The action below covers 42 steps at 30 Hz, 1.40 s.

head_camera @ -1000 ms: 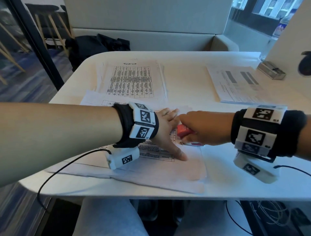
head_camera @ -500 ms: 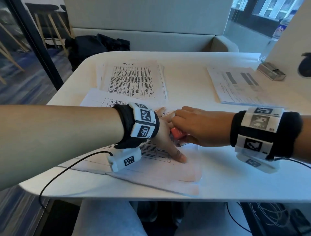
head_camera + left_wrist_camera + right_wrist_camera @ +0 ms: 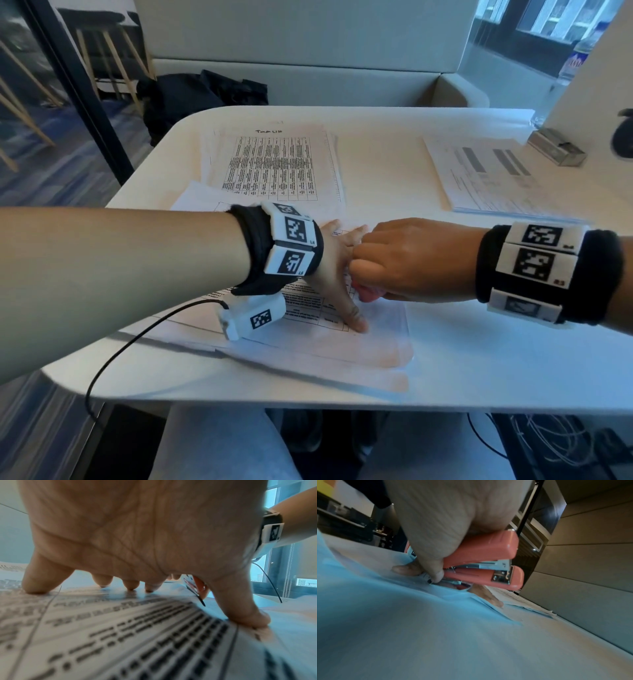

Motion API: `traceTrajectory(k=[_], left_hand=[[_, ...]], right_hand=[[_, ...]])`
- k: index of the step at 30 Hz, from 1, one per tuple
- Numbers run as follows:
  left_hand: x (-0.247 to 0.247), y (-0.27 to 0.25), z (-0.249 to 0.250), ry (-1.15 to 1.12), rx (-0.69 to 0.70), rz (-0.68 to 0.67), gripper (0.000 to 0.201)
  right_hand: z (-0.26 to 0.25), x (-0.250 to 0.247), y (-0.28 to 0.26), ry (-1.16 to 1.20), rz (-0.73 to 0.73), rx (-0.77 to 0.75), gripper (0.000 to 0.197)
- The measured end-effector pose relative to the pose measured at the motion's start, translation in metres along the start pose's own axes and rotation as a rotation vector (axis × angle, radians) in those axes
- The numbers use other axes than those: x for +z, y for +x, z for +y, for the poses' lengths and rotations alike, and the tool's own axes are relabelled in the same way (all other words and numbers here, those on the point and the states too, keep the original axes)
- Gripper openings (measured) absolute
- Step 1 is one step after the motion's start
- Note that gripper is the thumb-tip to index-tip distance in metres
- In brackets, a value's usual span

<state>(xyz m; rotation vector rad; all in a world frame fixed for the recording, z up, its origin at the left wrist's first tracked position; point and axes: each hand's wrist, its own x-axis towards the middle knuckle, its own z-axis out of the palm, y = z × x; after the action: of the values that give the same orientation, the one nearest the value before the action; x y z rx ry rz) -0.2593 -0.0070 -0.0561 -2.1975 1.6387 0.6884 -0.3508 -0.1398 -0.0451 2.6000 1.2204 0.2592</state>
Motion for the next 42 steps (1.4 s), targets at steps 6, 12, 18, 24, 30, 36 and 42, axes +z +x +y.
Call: traceTrajectory(k=[6, 12, 18, 24, 30, 36, 42], left_hand=[[0.005, 0.011, -0.002, 0.082, 0.023, -0.009, 0.066], [0.003, 0.003, 0.000, -0.094, -0.123, 0.063, 0.110], [0.002, 0.002, -0.001, -0.127, -0.047, 0.043, 0.086], [0.005, 0.007, -0.005, -0.097, -0.181, 0.024, 0.110], [0.005, 0.009, -0.005, -0.085, -0.197, 0.002, 0.118], [0.005, 0.009, -0.005, -0.063, -0.213, -0.013, 0.125], [0.002, 0.003, -0.003, -0.094, -0.179, -0.001, 0.122]], right_hand=[[-0.004, -0.001, -0.002, -0.099, -0.015, -0.087, 0.018], [-0.007, -0.005, 0.013, 0.517, -0.407, 0.641, 0.029], [0.002, -0.009, 0.027, 0.754, -0.520, 0.889, 0.036], [0.008, -0.021, 0.029, 0.921, -0.574, 0.992, 0.031], [0.010, -0.023, 0.029, 0.883, -0.648, 1.073, 0.026], [0.013, -0.022, 0.029, 0.974, -0.688, 1.134, 0.042], [0.010, -0.025, 0.024, 0.842, -0.669, 1.043, 0.036]])
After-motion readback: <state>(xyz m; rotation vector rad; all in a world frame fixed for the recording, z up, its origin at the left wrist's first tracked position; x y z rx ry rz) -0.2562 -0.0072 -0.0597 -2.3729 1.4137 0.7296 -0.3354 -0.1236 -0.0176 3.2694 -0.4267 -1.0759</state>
